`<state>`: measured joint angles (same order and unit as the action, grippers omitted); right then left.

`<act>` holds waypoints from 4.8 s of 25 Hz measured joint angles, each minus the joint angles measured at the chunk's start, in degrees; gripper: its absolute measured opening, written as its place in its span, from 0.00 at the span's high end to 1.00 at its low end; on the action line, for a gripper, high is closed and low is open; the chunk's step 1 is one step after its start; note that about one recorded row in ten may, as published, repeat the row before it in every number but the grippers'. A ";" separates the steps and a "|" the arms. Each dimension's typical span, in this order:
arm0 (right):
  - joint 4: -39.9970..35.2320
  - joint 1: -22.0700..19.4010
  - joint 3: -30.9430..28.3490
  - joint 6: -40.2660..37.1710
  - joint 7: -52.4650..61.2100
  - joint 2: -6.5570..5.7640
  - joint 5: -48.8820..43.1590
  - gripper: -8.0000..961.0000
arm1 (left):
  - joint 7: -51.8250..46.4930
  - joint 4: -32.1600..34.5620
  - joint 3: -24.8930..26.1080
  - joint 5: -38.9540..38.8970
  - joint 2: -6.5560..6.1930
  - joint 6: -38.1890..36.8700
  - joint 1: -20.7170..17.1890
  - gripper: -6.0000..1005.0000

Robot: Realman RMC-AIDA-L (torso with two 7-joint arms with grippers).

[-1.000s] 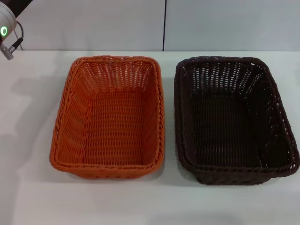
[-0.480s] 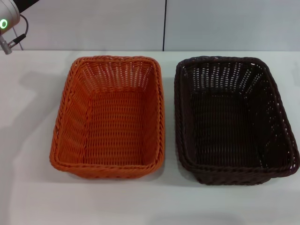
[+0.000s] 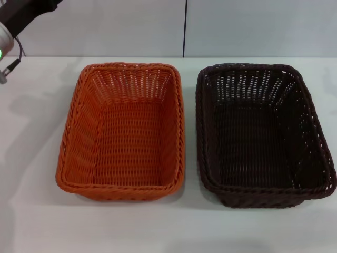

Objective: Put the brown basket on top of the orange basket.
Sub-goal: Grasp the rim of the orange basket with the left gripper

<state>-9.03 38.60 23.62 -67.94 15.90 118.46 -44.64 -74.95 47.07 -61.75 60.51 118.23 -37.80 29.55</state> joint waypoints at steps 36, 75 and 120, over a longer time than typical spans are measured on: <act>1.92 -1.97 0.37 -0.51 0.51 0.35 0.51 0.40 | -20.04 0.58 -1.63 7.18 -7.39 -1.73 -1.05 0.19; -0.99 -4.60 -2.83 -0.40 0.01 -0.27 0.53 0.40 | -83.99 25.63 9.10 92.00 -1.36 -46.24 7.27 0.19; -0.55 -3.38 -2.62 0.67 0.00 -0.61 0.16 0.40 | -84.66 14.99 4.73 94.70 -0.45 -41.23 9.56 0.45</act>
<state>-9.58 35.22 21.00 -67.27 15.91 117.85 -44.48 -159.61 62.06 -57.02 155.21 117.79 -79.03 39.11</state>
